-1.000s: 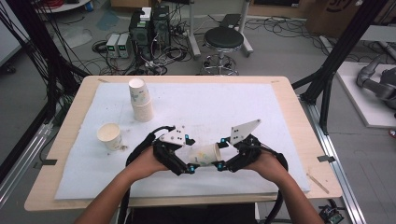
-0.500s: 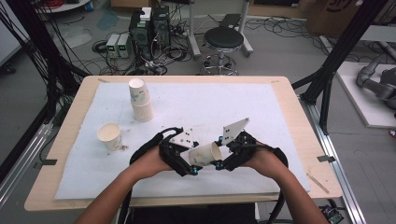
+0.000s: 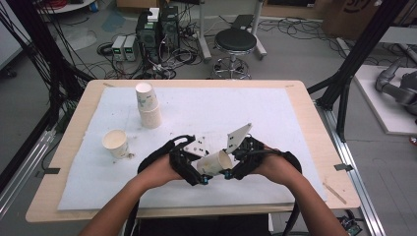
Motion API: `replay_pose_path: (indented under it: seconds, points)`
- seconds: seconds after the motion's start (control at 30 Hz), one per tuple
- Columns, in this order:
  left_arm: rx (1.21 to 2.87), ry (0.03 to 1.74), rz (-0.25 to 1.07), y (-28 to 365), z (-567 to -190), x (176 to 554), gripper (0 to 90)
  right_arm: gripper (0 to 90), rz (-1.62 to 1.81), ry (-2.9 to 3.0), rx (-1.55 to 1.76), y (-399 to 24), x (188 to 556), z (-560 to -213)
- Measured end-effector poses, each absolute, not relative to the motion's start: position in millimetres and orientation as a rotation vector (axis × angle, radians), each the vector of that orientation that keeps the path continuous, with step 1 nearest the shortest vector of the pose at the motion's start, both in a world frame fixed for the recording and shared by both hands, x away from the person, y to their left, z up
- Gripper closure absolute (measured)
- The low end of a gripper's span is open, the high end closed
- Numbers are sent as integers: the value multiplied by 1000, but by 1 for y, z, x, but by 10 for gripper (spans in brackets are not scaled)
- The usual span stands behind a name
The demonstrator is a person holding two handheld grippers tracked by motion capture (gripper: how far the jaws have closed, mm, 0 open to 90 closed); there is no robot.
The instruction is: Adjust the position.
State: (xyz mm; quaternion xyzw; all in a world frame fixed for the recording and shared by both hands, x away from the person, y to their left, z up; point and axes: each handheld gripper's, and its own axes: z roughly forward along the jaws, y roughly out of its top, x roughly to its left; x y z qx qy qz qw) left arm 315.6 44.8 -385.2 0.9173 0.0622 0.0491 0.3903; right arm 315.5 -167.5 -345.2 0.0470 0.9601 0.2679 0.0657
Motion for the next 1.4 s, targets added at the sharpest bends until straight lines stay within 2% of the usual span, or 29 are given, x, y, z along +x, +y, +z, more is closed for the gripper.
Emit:
replay_pose_path:
  seconds: [0.67, 0.97, 1.13, 1.4]
  points:
    - [2382, 140, 96, 37, -389, 317, 242, 337, 682, 2914, 102, -153, 315, -349]
    - [2378, 132, 75, 32, -392, 316, 348, 331, 666, 2920, 87, -149, 312, -352]
    - [2374, 128, 62, 30, -394, 316, 361, 332, 667, 2921, 72, -150, 312, -351]
    - [2298, 180, 57, 37, -393, 319, 340, 220, 893, 2853, 120, -163, 314, -346]
